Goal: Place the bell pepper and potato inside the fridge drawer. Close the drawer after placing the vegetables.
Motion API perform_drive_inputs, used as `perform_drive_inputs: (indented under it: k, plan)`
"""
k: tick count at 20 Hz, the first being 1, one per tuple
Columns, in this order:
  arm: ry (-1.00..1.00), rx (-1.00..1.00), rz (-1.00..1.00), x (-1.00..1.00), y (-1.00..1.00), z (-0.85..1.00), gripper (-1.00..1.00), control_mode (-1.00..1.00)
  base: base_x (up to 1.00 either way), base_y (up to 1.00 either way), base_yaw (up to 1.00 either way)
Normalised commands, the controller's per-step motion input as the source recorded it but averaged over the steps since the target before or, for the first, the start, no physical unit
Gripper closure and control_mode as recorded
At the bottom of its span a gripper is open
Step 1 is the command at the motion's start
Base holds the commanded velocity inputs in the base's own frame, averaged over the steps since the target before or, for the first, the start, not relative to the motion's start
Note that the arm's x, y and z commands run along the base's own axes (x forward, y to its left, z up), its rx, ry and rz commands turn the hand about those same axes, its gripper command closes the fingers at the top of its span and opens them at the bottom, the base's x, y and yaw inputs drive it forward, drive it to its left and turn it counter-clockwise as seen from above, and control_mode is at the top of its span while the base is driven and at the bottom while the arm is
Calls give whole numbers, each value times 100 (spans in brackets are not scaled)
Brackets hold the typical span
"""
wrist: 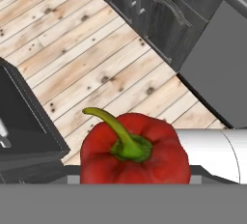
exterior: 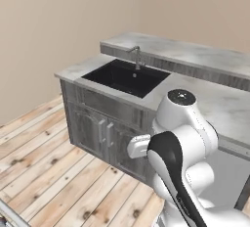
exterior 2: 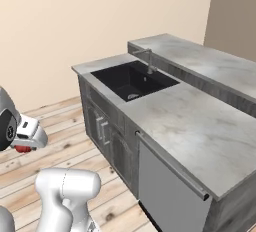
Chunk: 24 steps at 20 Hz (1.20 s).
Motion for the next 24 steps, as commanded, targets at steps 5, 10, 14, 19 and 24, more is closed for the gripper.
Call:
perform_drive_inputs:
  k: [5,10,14,19,24]
  plan:
    - [0,0,0,0,0,0,100,100,100,11,17]
    - [0,0,0,0,0,0,100,100,100,-4,27]
    - [0,0,0,0,0,0,100,100,100,74,28]
    - [0,0,0,0,0,0,100,100,100,96,11]
    - [0,0,0,0,0,0,100,100,100,77,4]
